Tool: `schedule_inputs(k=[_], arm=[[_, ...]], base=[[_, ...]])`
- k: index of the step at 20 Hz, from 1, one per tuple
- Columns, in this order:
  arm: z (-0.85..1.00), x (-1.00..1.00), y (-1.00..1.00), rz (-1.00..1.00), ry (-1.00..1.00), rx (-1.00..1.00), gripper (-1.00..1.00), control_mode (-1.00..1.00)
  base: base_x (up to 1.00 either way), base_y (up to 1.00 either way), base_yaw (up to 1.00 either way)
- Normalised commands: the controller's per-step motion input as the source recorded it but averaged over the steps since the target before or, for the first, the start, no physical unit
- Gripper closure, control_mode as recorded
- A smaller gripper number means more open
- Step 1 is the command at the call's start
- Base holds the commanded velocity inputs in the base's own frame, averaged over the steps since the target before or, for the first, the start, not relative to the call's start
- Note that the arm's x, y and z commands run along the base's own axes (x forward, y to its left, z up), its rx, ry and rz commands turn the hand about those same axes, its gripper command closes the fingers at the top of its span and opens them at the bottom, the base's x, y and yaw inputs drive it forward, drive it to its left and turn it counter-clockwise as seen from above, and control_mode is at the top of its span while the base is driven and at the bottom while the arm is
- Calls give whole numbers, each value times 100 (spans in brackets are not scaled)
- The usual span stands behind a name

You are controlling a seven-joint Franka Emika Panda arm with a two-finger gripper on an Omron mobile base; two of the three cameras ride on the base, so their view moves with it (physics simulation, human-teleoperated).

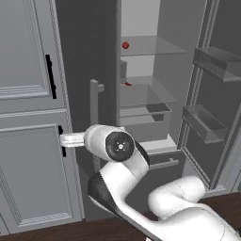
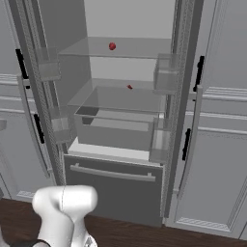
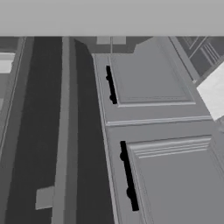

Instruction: Take the strawberry from the fridge and place it on top of the pancake, located on the dining counter.

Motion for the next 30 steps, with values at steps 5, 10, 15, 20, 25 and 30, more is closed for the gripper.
schedule_inputs(k=[5,10,15,20,25,30], arm=[[29,-57,-99,-19,0,48,100,-100],[32,-12,-57,-11,13,73,100,-100],[52,0,-20,0,22,67,100,-100],[13,16,-23,15,14,17,100,-100],[0,16,-74,7,0,30,100,-100],[0,31,-69,12,0,33,100,-100]], base=[[0,0,0],[0,0,0],[0,0,0],[0,0,0],[0,0,0],[0,0,0]])
